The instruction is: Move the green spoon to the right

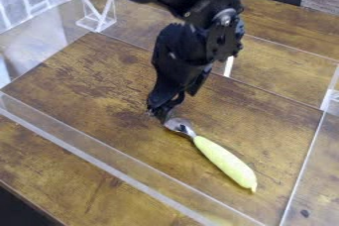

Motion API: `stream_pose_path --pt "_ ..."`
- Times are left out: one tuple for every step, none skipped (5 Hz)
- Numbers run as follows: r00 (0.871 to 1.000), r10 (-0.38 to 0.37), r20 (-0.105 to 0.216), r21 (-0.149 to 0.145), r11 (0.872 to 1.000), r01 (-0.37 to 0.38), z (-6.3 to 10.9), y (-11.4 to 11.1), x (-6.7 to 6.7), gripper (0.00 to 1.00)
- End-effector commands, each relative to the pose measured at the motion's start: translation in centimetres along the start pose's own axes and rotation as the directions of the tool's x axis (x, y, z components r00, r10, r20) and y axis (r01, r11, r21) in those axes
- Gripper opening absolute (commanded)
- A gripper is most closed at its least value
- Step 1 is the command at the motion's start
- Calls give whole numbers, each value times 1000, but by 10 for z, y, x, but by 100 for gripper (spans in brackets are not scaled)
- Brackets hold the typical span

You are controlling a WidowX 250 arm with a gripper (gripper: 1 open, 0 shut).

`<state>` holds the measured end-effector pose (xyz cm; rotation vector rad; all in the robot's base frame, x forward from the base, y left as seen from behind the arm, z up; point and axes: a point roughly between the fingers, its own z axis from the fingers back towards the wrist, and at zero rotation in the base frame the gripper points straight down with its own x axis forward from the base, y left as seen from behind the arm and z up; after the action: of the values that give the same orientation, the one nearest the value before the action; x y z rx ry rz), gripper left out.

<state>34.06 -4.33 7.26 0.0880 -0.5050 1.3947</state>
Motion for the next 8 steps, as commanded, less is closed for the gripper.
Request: stream_pose_path --pt "999 50 -3 -39 998 -50 2 -13 4 100" --pt "1000 20 -16 -62 998 -21 2 -16 12 100" --pt "999 -15 -30 -85 996 12 3 -19 20 100" --pt "999 -22 -39 -93 995 19 -5 -20 17 100" --pt "999 -26 -47 -103 994 22 -13 -22 14 0" --pt "999 -2 -49 -96 995 -3 -7 -22 14 0" --pt "996 78 -44 -81 993 -81 5 -21 17 0" --pt "980 200 -21 -53 978 -201 12 -27 33 0"
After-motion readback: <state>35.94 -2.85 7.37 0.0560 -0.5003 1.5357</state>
